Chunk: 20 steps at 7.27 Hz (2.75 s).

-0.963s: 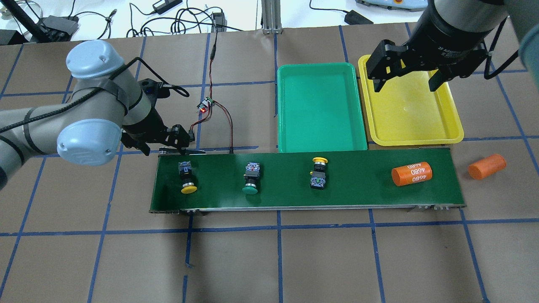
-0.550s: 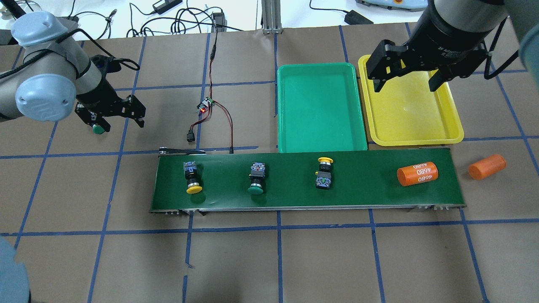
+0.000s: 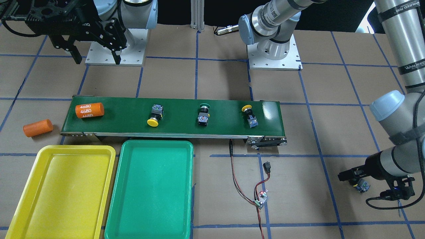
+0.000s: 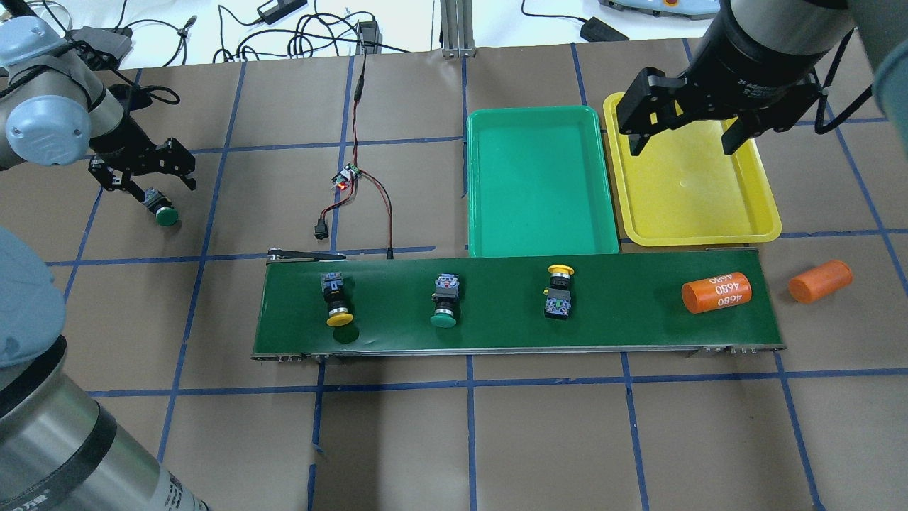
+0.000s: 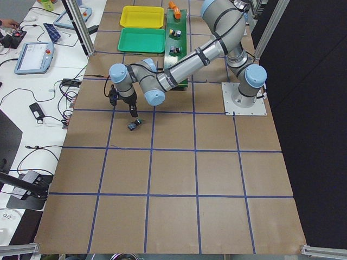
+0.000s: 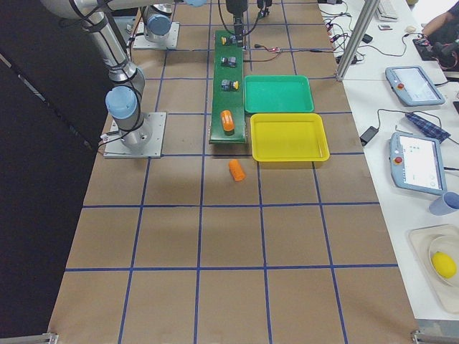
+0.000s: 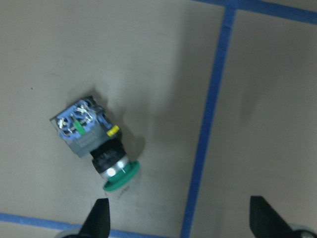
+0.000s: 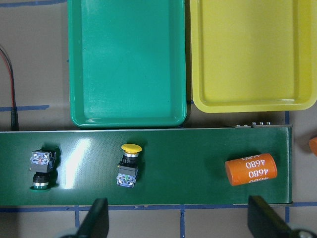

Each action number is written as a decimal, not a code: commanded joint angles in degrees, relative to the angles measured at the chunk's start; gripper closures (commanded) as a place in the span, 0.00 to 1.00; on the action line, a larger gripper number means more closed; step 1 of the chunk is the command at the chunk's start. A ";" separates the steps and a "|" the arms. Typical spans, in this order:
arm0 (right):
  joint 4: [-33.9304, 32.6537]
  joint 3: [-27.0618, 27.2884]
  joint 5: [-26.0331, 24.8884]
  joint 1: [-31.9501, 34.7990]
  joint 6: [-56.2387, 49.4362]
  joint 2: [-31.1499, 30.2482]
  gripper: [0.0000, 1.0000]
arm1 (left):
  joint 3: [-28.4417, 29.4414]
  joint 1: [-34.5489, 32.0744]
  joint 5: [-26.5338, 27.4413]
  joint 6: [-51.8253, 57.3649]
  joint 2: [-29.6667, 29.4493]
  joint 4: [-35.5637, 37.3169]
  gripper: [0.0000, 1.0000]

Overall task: Sort buttons by color to trays
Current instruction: 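Return the left gripper to the pile and grasp the green-capped button, then carry the green button onto the belt while the right gripper grasps a yellow button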

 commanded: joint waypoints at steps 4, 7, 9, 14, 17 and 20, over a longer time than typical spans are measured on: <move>8.34 2.88 -0.41 0.09 1.05 7.45 0.00 | -0.10 2.34 -0.20 1.59 -2.71 4.30 0.00; -0.49 10.52 -0.60 0.17 5.80 16.46 0.00 | -2.11 2.70 0.40 2.11 -4.30 6.96 0.15; -10.52 18.85 -0.60 0.09 5.80 15.42 0.00 | -2.57 2.78 0.50 5.34 -4.21 7.05 0.63; -33.59 32.16 0.10 0.26 5.45 11.19 0.00 | -14.72 -4.48 1.38 3.19 11.90 0.37 0.85; -33.68 32.34 0.19 0.26 5.53 11.45 0.00 | -29.59 -18.71 -2.48 -0.42 27.73 0.28 0.85; -33.95 31.99 0.28 0.26 4.39 11.19 0.98 | -36.14 -25.33 -2.58 -7.97 32.35 1.24 0.84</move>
